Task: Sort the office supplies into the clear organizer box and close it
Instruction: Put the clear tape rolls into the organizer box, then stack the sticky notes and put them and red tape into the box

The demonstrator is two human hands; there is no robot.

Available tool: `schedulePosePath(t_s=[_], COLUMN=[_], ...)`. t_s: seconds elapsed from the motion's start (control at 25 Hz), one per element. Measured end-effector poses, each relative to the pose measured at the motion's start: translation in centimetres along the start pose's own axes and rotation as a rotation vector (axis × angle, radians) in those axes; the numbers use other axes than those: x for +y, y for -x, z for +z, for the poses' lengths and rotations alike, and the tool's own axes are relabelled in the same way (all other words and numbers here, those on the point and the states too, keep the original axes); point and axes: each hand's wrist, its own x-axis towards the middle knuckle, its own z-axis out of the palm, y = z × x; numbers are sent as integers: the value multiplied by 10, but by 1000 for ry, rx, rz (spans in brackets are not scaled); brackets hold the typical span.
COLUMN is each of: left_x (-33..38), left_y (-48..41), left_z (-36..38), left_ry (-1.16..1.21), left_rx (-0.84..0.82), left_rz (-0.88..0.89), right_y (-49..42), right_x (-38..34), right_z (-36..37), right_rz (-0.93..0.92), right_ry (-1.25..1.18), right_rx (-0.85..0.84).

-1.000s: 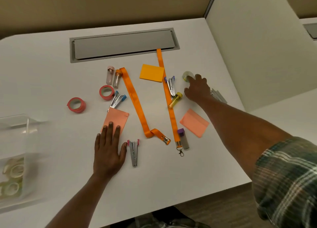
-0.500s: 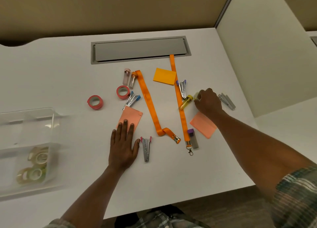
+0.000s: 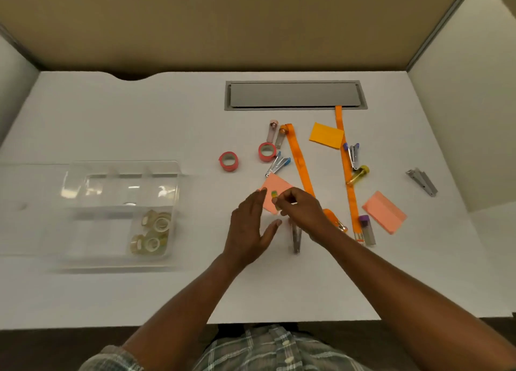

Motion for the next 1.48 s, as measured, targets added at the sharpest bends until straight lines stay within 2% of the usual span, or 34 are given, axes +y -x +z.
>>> schedulePosePath(t_s=[0.2, 0.32, 0.48, 0.56, 0.68, 0.72, 0.84, 0.96, 1.04, 1.36, 1.48], left_x=[-37, -68, -108, -127, -153, -161, -176, -182, -183, -162, -148], left_y=[25, 48, 74, 83, 96, 99, 105, 107, 106, 92, 86], left_z=[-70, -104, -134, -143, -149, -150, -147, -144, -142, -122, -113], left_ry=[133, 177, 158, 61, -208, -284, -398, -386, -358, -297, -328], left_rx=[164, 174, 191, 218, 212, 182, 83, 75, 79, 49, 92], left_rz=[-20, -52, -108, -147, -233, -250, -257, -242, -227, -167, -186], right_y=[23, 28, 28, 28, 24, 22, 19, 20, 21, 18, 16], right_x=[-60, -86, -111, -115, -112, -110, -106, -110, -111, -89, -78], right_z=[78, 114, 159, 181, 210, 218, 232, 233, 231, 205, 188], right_rz=[16, 42, 60, 39, -107, -105, -10, 65, 61, 71, 104], right_ry=[-196, -257, -269, -204, 238, 354, 506, 333, 254, 223, 218], right_rx=[-281, -419, -514, -487, -238, -203, -271, -371, -365, -298, -265])
